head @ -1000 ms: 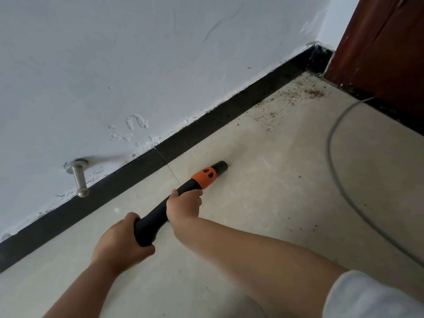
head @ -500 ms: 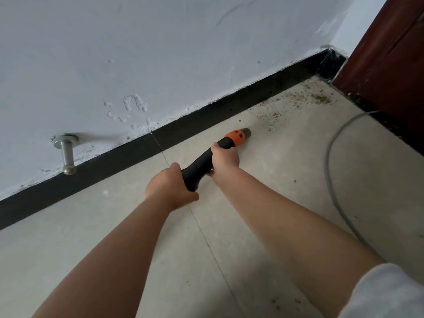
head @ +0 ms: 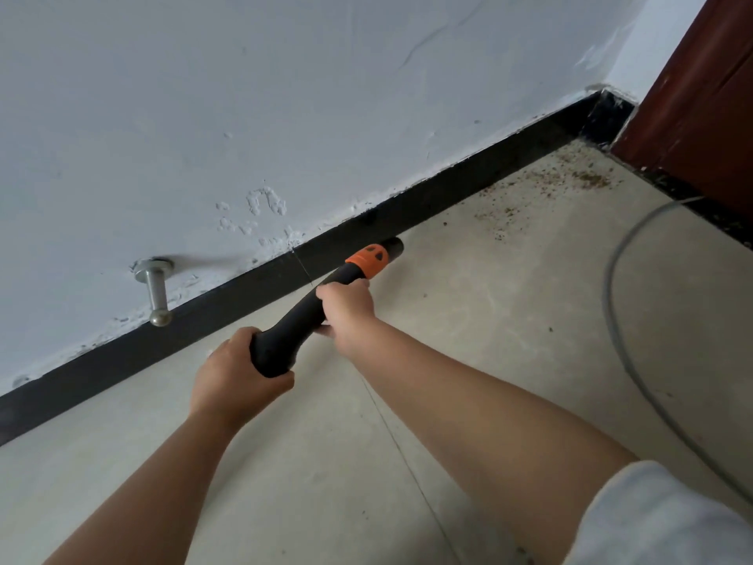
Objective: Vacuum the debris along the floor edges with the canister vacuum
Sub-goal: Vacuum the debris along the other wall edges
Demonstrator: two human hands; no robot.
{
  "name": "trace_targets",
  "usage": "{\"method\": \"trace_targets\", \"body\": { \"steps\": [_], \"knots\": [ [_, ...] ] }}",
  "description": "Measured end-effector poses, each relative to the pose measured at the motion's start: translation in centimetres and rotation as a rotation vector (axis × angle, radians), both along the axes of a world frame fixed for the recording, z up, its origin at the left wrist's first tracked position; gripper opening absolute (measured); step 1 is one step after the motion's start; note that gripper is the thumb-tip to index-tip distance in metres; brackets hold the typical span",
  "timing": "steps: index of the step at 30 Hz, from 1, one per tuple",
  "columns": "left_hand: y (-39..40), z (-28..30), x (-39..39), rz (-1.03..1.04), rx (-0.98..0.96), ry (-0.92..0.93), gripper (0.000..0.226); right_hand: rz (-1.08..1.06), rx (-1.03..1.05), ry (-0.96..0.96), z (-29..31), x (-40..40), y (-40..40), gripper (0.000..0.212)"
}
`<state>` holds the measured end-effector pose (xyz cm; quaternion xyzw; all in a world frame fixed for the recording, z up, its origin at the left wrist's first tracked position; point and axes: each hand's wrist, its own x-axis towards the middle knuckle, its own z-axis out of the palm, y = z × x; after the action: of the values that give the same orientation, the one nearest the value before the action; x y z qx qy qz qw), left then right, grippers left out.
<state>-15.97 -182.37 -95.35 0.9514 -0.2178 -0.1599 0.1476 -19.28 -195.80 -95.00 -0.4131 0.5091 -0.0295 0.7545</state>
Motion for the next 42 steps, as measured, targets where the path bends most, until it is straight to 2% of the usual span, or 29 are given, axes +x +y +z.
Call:
{"method": "trace_targets", "body": {
  "steps": [6, 14, 22, 31, 42],
  "knots": [
    [6.0, -0.2, 1.3, 0.125, 0.047, -0.033, 0.031, 0.148, 0.031, -0.018, -0.8, 2.2, 5.9, 0.075],
    [7.0, -1.1, 2.4, 0.098, 0.141, -0.041, 0.03, 0.145, 0.025, 0.035, -2.0, 3.4, 7.2, 0.07],
    [0.0, -3.4, 1.5, -0.045, 0.102, -0.032, 0.044, -0.101, 0.043, 0.062, -2.6, 2.2, 0.6, 0.054],
    [-8.4, -4.2, -0.4, -0.204, 0.094, -0.057, 0.044, -0.144, -0.051, 0.176, -2.4, -0.4, -6.6, 0.045],
    [-16.8, -2.2, -1.7, -0.258, 0.119, -0.064, 0.039, -0.125, -0.033, 0.107, -1.3, -2.9, -15.2, 0.039]
  ]
}}
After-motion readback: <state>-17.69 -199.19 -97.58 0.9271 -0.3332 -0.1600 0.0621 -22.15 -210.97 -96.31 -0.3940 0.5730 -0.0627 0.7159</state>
